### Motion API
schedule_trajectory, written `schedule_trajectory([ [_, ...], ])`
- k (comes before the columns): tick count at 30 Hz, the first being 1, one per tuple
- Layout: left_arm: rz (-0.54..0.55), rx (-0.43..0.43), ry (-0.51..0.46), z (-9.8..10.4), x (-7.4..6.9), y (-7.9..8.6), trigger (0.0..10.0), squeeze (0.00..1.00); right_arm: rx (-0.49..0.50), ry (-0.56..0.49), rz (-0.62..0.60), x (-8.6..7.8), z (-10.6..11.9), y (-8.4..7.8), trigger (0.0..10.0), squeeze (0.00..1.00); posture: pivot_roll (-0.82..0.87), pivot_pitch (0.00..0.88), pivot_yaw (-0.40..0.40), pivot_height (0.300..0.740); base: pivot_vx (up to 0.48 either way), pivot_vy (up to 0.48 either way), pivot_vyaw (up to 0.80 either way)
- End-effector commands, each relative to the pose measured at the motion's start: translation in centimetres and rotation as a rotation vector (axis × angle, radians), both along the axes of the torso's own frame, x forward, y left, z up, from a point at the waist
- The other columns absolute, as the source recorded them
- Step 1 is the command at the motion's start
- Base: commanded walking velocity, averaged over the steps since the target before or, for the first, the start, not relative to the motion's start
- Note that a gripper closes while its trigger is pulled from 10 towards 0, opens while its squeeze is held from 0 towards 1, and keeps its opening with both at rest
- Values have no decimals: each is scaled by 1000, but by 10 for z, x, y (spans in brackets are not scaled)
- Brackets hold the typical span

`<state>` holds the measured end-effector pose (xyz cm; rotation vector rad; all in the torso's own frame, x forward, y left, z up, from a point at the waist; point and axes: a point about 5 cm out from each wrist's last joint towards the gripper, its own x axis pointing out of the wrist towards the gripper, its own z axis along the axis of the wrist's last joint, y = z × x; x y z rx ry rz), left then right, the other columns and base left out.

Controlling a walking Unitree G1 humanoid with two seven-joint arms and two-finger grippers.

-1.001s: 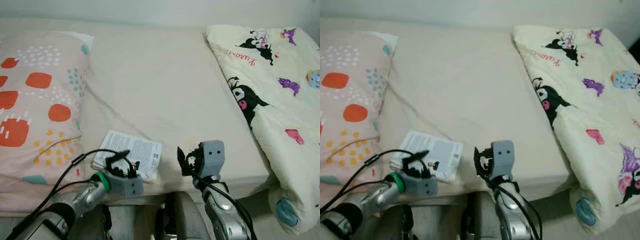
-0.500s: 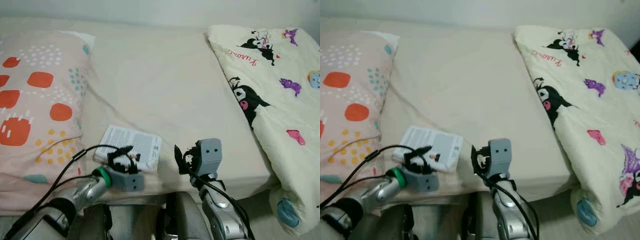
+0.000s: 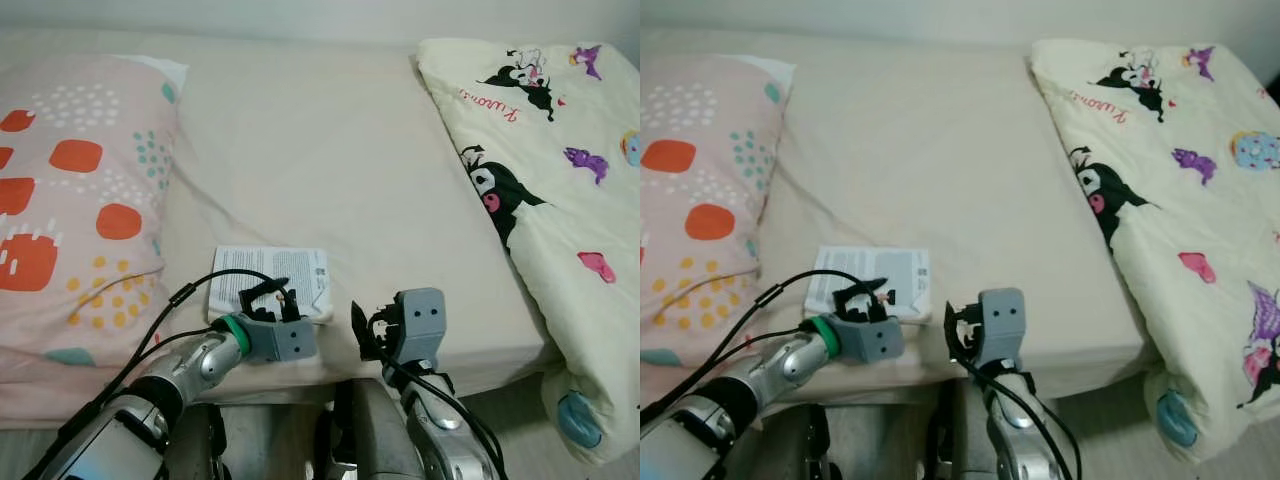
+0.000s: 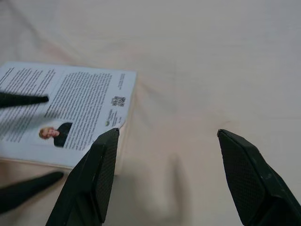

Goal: Clean up the room

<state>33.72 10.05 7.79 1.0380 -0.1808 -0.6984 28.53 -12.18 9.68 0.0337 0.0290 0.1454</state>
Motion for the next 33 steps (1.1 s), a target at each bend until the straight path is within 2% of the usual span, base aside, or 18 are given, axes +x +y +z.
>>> schedule_trajectory([
  [1,-31,-31,76,-12,-11,1,10000,0,5,26,-22,-3,-6,-4,10000,0,-64,281,-11,611,0,0,0],
  [5,-121,-46,125,-17,-23,5,10000,0,7,21,-28,0,-5,-5,10000,0,-55,271,-9,611,0,0,0],
  [7,-121,-46,125,-17,-23,5,10000,0,7,21,-28,0,-5,-5,10000,0,-55,271,-9,611,0,0,0],
  [8,-166,-41,124,-19,-32,11,10000,0,7,20,-30,1,-5,-5,10000,0,-43,263,-9,611,0,0,0],
  [10,-69,-161,58,-11,-41,27,10000,0,10,12,-33,4,-4,-7,10000,0,-14,230,-6,611,0,0,0],
  [11,87,-331,38,2,-40,33,10000,0,19,-2,-38,6,-2,-8,10000,0,-1,214,-6,611,0,0,0],
  [12,87,-331,38,2,-40,33,10000,0,19,-2,-38,6,-2,-8,10000,0,-1,214,-6,611,0,0,0],
  [13,219,-487,34,13,-40,39,10000,0,31,-21,-42,7,1,-10,10000,0,7,204,-7,611,0,0,0],
  [14,219,-487,34,13,-40,39,10000,0,31,-21,-42,7,1,-10,10000,0,7,204,-7,611,0,0,0],
  [15,328,-640,31,25,-40,45,10000,0,46,-44,-41,8,6,-10,10000,0,15,193,-7,611,0,0,0],
  [16,328,-640,31,25,-40,45,10000,0,46,-44,-41,8,6,-10,10000,0,15,193,-7,611,0,0,0],
  [17,438,-820,5,45,-44,52,10000,0,52,-91,-28,9,17,-10,10000,0,29,163,-2,611,0,0,0],
  [18,438,-820,5,45,-44,52,10000,0,52,-91,-28,9,17,-10,10000,0,29,163,-2,611,0,0,0],
  [19,496,-971,-28,65,-52,59,10000,0,57,-141,-19,10,29,-10,10000,0,41,133,-6,611,0,0,0],
  [20,535,-1052,-37,74,-61,66,10000,0,65,-180,-17,11,38,-11,10000,0,51,123,-12,611,0,0,0],
  [22,556,-1089,-37,77,-67,70,10000,0,71,-201,-19,11,43,-12,10000,0,55,114,-14,611,0,0,0],
  [25,620,-1066,-8,60,-73,81,10000,0,44,-200,-45,11,41,-16,10000,0,53,82,-20,615,0,0,0],
  [33,665,-1001,16,52,-70,88,10000,0,12,-146,-116,11,26,-30,10000,0,47,48,-35,629,0,0,0],
])
